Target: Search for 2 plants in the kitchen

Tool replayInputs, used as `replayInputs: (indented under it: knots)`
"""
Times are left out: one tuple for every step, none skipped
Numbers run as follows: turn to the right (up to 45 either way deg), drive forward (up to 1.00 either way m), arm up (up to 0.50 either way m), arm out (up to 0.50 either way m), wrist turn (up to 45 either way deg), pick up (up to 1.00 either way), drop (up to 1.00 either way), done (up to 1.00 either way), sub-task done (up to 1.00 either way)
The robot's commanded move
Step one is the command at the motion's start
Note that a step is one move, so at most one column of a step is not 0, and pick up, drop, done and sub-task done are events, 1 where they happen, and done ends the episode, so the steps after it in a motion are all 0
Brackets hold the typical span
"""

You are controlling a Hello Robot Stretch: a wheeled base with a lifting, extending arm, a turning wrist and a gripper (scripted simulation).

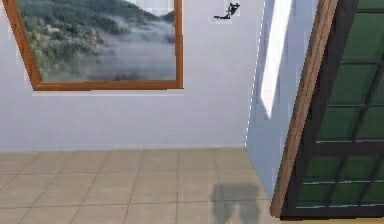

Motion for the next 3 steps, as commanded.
replayInputs:
  knots:
    - [9.0,0.00,0.00,0.00,0.0,0.00,0.00,0.00,0.00]
    - [0.0,0.40,0.00,0.00,0.0,0.00,0.00,0.00,0.00]
    - [33.0,0.00,0.00,0.00,0.0,0.00,0.00,0.00,0.00]
